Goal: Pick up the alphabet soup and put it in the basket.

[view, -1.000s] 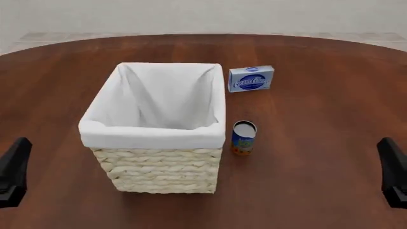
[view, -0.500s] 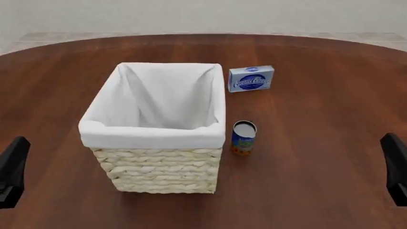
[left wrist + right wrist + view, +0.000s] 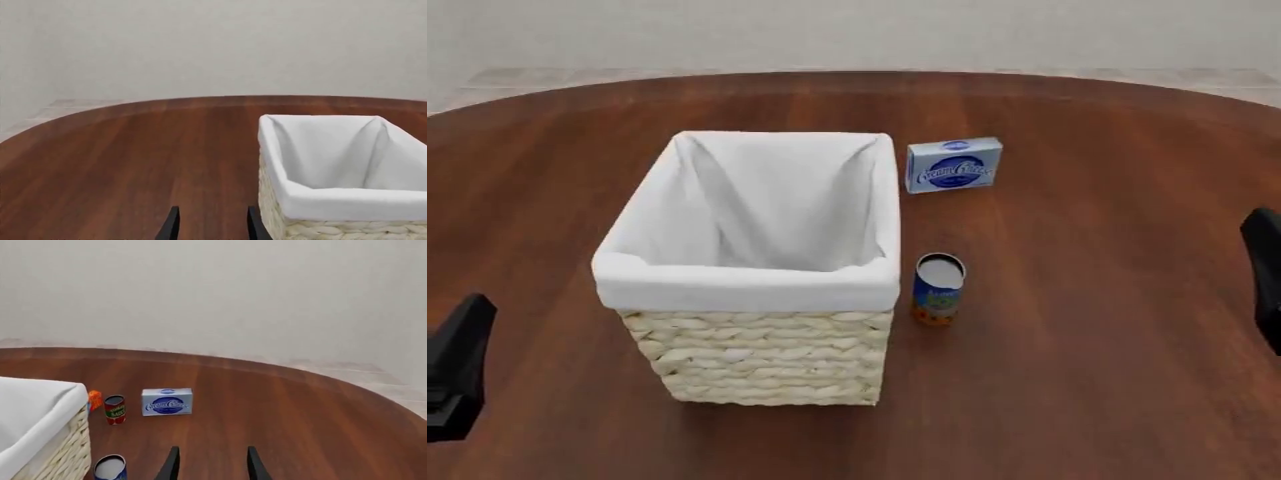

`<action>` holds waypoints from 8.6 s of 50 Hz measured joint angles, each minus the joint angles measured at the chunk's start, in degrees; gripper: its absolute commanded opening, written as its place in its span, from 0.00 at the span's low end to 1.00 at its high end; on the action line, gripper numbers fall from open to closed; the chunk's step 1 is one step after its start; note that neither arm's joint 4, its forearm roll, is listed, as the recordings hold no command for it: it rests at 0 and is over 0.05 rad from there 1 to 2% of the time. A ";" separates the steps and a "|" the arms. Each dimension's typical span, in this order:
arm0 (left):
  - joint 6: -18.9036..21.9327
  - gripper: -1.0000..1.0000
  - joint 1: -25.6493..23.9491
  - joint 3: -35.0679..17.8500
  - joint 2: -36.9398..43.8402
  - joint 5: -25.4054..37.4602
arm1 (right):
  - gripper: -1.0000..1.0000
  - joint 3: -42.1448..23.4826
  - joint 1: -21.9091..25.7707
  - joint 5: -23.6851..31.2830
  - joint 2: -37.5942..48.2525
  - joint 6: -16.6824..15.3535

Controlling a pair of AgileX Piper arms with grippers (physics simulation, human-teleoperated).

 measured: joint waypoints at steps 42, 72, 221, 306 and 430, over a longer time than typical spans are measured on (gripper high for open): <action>-0.26 1.00 2.19 0.55 -0.08 0.48 | 1.00 -21.81 6.38 -4.13 36.51 -9.38; -0.57 1.00 3.17 0.54 -0.10 0.76 | 1.00 -34.76 14.97 2.34 49.87 -11.44; -0.72 1.00 3.79 0.69 -0.10 2.03 | 1.00 -30.09 27.41 -4.18 75.20 -3.47; -0.46 1.00 3.43 0.68 -0.11 1.91 | 1.00 -27.53 26.85 -11.28 82.82 -0.42; -0.86 1.00 3.11 0.18 -0.11 1.70 | 0.00 -37.38 16.81 7.54 69.32 -7.92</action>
